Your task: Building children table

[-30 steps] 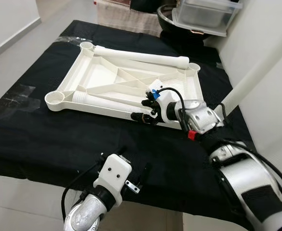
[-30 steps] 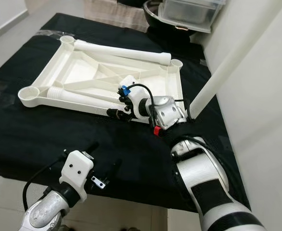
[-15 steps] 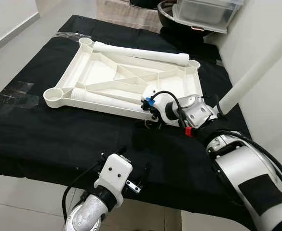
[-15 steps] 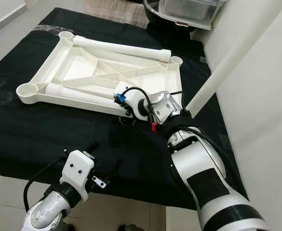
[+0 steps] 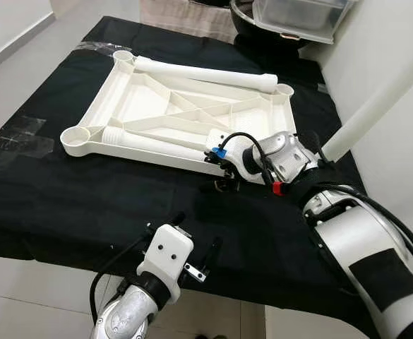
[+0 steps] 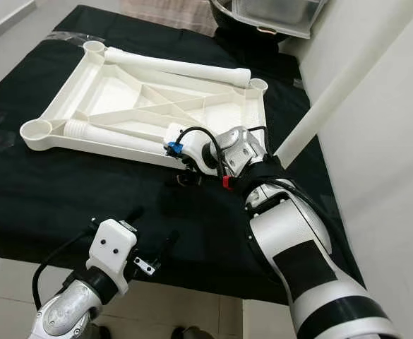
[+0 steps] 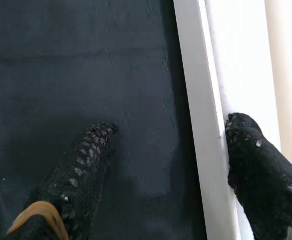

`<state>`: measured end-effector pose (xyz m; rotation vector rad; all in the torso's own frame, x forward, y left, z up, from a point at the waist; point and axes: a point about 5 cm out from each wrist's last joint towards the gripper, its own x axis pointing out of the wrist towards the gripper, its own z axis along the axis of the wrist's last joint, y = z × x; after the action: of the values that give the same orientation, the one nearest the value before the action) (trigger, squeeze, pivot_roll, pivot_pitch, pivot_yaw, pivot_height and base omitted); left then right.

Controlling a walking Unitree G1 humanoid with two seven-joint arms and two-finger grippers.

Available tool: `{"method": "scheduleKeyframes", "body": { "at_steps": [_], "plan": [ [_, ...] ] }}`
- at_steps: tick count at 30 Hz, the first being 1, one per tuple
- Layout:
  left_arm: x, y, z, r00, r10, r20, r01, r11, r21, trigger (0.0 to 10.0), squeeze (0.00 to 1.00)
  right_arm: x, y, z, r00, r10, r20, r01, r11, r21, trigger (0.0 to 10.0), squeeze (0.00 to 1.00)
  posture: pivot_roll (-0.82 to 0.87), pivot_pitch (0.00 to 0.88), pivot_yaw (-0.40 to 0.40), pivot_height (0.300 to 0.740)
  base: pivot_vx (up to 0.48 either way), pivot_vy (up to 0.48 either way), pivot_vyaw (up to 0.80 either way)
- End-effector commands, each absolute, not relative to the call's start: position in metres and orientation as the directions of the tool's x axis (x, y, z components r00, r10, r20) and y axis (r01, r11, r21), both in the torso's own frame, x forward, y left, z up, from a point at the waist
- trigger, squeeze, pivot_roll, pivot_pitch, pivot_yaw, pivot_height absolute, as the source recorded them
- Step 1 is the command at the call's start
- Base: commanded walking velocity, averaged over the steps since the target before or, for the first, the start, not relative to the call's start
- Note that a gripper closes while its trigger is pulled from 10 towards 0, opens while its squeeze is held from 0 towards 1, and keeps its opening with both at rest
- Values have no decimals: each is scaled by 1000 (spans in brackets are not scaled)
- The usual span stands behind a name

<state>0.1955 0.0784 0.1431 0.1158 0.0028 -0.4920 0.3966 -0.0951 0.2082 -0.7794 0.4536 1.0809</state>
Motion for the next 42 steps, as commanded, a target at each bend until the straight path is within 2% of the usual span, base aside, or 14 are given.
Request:
{"method": "scheduleKeyframes", "body": {
  "at_steps": [1, 2, 3, 4, 6, 7, 8, 9, 22, 30, 33, 38, 39, 42],
  "plan": [
    [191, 74, 143, 873, -485, -43, 487, 868, 100, 10000, 0, 396, -94, 198, 436, 562, -703, -900, 264, -346, 10000, 0, 53, 174, -208, 740, 0, 0, 0],
    [191, 74, 143, 873, -486, -43, 488, 867, 99, 10000, 0, 397, -92, 198, 447, 557, -700, -895, 264, -361, 9216, 0, 53, 174, -208, 740, 0, 0, 0],
    [190, 74, 143, 872, -487, -44, 489, 867, 99, 10000, 0, 397, -89, 198, 456, 548, -701, -890, 267, -371, 7529, 0, 58, 173, -211, 740, 0, 0, 0],
    [189, 74, 143, 872, -488, -45, 490, 866, 98, 10000, 0, 398, -87, 198, 471, 537, -700, -882, 267, -388, 6510, 0, 59, 172, -210, 740, 0, 0, 0],
    [189, 74, 143, 872, -488, -46, 490, 866, 98, 10000, 0, 399, -85, 198, 489, 525, -697, -872, 274, -406, 6039, 0, 60, 170, -210, 740, 0, 0, 0],
    [188, 74, 143, 871, -488, -46, 490, 866, 98, 10000, 0, 399, -82, 199, 499, 522, -692, -866, 281, -413, 4000, 0, 59, 170, -210, 740, 0, 0, 0],
    [188, 74, 143, 871, -489, -47, 491, 865, 98, 10000, 0, 399, -80, 200, 504, 524, -687, -863, 287, -415, 3412, 0, 59, 170, -211, 740, 0, 0, 0],
    [187, 73, 143, 871, -490, -47, 492, 865, 98, 10000, 0, 399, -76, 201, 506, 529, -681, -862, 288, -417, 0, 0, 60, 168, -211, 740, 0, 0, 0],
    [186, 73, 143, 869, -492, -52, 495, 864, 93, 10000, 0, 398, -66, 204, 487, 568, -663, -871, 265, -413, 0, 0, 57, 173, -215, 740, 0, 0, 0],
    [188, 73, 143, 870, -491, -50, 493, 865, 94, 10000, 0, 393, -67, 205, 387, 626, -677, -915, 172, -364, 0, 0, 50, 182, -207, 740, 0, 0, 0],
    [190, 75, 143, 872, -486, -51, 489, 867, 96, 10000, 0, 387, -79, 202, 246, 640, -728, -960, 59, -272, 0, 0, 39, 193, -196, 740, 0, 0, 0],
    [192, 76, 143, 873, -485, -52, 488, 868, 96, 10000, 0, 385, -88, 200, 208, 634, -745, -967, 20, -252, 0, 0, 35, 192, -190, 740, 0, 0, 0],
    [193, 76, 143, 873, -485, -53, 488, 867, 96, 10000, 0, 380, -101, 195, 142, 617, -774, -976, -42, -212, 0, 0, 37, 190, -183, 740, 0, 0, 0],
    [193, 76, 143, 873, -485, -54, 488, 868, 96, 10000, 0, 379, -105, 194, 111, 615, -781, -979, -67, -193, 0, 0, 37, 190, -183, 740, 0, 0, 0]
  ]
}}
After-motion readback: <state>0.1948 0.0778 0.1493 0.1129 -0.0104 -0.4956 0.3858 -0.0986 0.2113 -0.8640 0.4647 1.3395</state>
